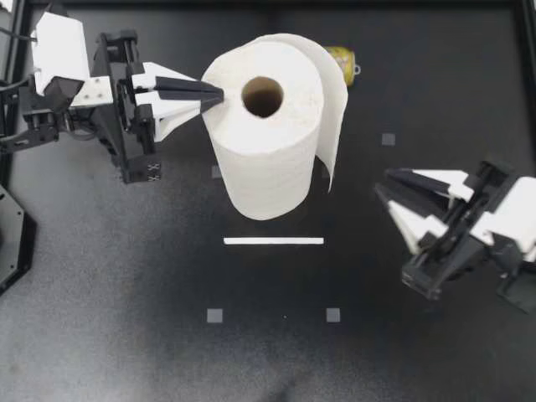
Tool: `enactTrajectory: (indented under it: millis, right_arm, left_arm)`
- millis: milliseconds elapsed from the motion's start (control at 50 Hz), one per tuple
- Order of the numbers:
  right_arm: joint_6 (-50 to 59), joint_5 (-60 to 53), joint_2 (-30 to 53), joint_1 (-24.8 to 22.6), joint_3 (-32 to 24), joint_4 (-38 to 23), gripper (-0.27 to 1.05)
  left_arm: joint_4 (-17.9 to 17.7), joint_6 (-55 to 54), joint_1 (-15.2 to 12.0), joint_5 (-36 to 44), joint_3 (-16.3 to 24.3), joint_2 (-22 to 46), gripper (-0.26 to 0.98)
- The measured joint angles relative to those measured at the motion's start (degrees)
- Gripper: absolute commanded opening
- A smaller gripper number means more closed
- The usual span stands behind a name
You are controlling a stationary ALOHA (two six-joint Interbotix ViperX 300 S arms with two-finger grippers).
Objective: Pick up a piece of paper towel and place it on the spilled liquid.
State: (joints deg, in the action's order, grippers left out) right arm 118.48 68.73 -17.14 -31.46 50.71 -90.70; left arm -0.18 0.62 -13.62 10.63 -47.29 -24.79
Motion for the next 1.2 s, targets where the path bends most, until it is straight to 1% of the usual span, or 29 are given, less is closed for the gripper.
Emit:
enactTrajectory:
  millis: [60,80,280,380,680,940,1200]
  right_arm:
    - [1.0,0.2,2.1,1.0,-0.4,0.0,0.75]
    - [1.2,0.3,2.9,1.5,-0.5,-0.1,0.75]
    - [1.7,3.7,10.7,5.8,-5.3,-0.1,0.76]
    - [1.7,4.4,13.2,7.5,-7.3,0.0,0.76]
    - [1.7,4.7,14.0,11.2,-8.6,-0.5,0.76]
    - [1.7,4.5,15.0,14.2,-9.8,-3.1,0.76]
    - [1.7,4.6,16.3,18.2,-10.5,-3.3,0.75]
  left_arm:
    - [0.0,-0.1,0.0,0.0,0.1,0.0,0.11]
    - [0.0,-0.1,0.0,0.0,0.0,0.0,0.11]
    - [0.0,-0.4,0.0,0.0,0.2,0.2,0.11]
    - [0.0,-0.4,0.0,0.0,0.2,0.2,0.11]
    - [0.0,-0.4,0.0,0.2,0.2,0.3,0.11]
    - [-0.2,-0.5,0.0,0.1,0.2,0.4,0.11]
    - [-0.3,-0.5,0.0,0.1,0.2,0.4,0.11]
